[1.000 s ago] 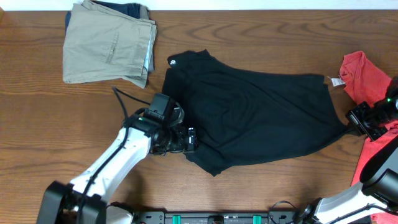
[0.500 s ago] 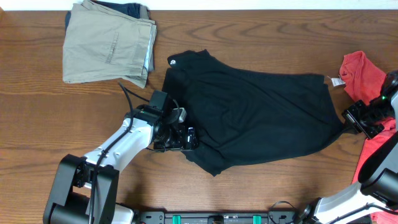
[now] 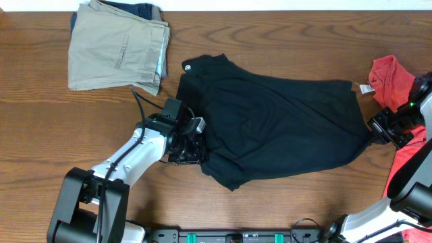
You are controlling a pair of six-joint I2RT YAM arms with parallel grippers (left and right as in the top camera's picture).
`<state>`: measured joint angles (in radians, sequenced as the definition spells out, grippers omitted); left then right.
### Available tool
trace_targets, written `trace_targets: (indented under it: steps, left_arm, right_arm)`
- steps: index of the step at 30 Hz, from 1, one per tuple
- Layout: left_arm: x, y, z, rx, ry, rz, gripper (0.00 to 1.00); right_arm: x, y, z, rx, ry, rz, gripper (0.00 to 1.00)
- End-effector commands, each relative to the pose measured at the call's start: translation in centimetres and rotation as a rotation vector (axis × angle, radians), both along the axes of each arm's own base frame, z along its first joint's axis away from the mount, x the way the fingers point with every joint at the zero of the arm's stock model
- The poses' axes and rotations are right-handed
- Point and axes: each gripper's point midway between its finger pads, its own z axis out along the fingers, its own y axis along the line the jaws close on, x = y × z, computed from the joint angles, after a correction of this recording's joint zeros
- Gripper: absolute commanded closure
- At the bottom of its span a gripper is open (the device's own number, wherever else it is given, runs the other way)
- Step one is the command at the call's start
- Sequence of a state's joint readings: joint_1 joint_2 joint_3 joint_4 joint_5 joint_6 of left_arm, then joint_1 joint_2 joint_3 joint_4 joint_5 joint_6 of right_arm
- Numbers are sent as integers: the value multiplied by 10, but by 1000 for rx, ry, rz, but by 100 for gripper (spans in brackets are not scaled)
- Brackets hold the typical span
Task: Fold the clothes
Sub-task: 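Lift the shirt with both grippers and stretch it between them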
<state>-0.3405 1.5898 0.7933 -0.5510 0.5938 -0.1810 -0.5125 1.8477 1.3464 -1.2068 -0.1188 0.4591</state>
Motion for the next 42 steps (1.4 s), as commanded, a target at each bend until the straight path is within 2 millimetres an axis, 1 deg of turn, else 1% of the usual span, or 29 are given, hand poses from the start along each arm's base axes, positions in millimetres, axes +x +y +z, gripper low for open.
trace_targets:
  steps: [1,2,6,10,12,14,16,19,24,29,33,34,35,36,38,39,40,42]
  left_arm:
    - [-1,1,3,0,-1,0,90]
    - [-1,2,4,3,-1,1,94]
    - [-5,3,15,2,-5,1,94]
    - [-10,10,36,30,-19,27,94]
    - [-11,15,53,46,-39,39,94]
    - [-12,16,73,40,-64,53,94]
    - [-13,16,98,25,-93,74,94]
    - [-14,17,135,-6,-149,107,94]
    - [-20,19,200,-65,-267,138,94]
    - [-28,25,257,-93,-381,159,94]
    - [-37,40,304,-69,-473,198,94]
    - [-41,44,320,-69,-506,207,94]
    - [-48,48,340,-79,-549,215,94]
    - [-52,50,352,-92,-576,217,94]
    - [-55,51,370,-118,-611,235,94]
    - [-55,51,374,-128,-622,244,94]
    - [-54,52,377,-129,-632,253,94]
    - [-44,59,373,-79,-640,296,94]
  right_arm:
    - [4,0,3,-11,-10,24,99]
    - [4,0,3,-12,-9,24,99]
    - [4,1,3,-10,-7,24,99]
    - [-3,4,5,4,16,24,99]
    - [-5,5,8,5,19,22,99]
    - [-6,5,13,1,10,21,99]
    - [-6,5,22,-11,-13,21,99]
    - [-6,7,42,-36,-71,20,99]
    - [-8,8,86,-114,-209,22,99]
    - [-11,16,133,-173,-372,81,99]
    - [-20,23,183,-228,-481,117,99]
    - [-24,26,199,-245,-506,133,99]
    - [-29,29,221,-265,-538,161,99]
    - [-32,32,234,-276,-558,179,99]
    - [-35,37,257,-288,-601,213,99]
    - [-36,39,267,-297,-622,221,99]
    - [-37,40,274,-307,-636,222,99]
    - [-36,39,284,-325,-663,223,99]
